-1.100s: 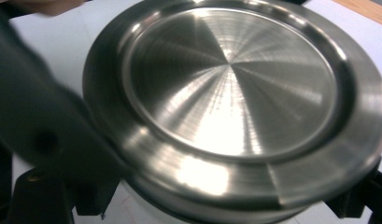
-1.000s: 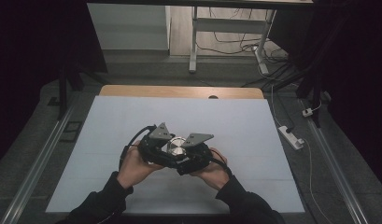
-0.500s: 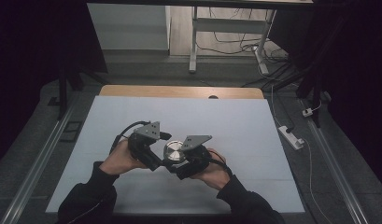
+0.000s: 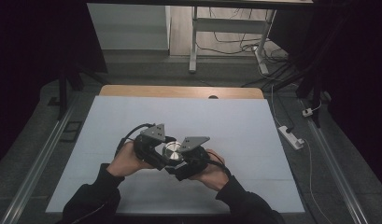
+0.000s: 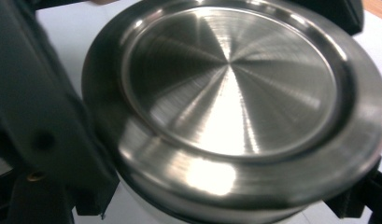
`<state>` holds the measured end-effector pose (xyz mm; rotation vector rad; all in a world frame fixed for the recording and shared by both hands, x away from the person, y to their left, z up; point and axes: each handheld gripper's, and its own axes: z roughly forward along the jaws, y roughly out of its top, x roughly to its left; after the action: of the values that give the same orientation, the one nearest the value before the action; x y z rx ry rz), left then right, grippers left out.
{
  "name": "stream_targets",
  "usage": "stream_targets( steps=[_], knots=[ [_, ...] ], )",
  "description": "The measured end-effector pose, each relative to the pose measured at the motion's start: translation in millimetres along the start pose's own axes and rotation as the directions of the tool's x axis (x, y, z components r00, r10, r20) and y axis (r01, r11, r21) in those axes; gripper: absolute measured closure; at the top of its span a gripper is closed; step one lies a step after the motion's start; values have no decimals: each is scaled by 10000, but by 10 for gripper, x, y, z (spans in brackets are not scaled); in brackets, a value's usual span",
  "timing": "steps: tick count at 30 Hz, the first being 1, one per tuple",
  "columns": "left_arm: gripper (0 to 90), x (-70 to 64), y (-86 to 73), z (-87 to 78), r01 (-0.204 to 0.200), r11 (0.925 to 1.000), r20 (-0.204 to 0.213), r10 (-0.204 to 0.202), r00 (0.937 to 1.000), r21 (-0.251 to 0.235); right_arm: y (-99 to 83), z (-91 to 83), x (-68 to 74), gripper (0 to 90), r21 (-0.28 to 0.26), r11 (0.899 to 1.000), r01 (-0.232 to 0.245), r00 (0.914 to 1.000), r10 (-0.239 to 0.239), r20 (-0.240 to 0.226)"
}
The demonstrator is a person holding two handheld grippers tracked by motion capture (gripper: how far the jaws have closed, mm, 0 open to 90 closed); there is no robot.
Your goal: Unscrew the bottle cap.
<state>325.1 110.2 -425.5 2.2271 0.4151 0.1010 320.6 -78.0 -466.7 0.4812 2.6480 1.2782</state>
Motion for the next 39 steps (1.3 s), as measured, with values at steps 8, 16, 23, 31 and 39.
stream_targets(
  steps=[8, 16, 23, 31, 39],
  knots=[
    [200, -154, 85, 92, 1245, 9921, -1695, -1255, 9775, -171, -16, -15, -57, 151, -39, 9987, -518, 9970, 519, 582],
    [72, -61, 90, -74, 402, 9985, -990, -436, 9941, -366, 0, -53, -55, 151, -253, 9984, -500, 9976, 511, 456],
    [96, 67, -31, -169, -872, 9960, 770, 883, 9931, -172, 15, -32, 14, 151, -165, 9999, 26, 9994, -32, -335],
    [197, 56, -54, -92, -1215, 9924, 1150, 1229, 9857, -195, 19, -6, 56, 152, -25, 9992, 408, 9977, -409, -548],
    [202, -9, -22, -15, -29, 9995, 14, 30, 10000, -303, 3, -12, 3, 151, 18, 10000, -72, 9999, 72, -71]
  ],
)
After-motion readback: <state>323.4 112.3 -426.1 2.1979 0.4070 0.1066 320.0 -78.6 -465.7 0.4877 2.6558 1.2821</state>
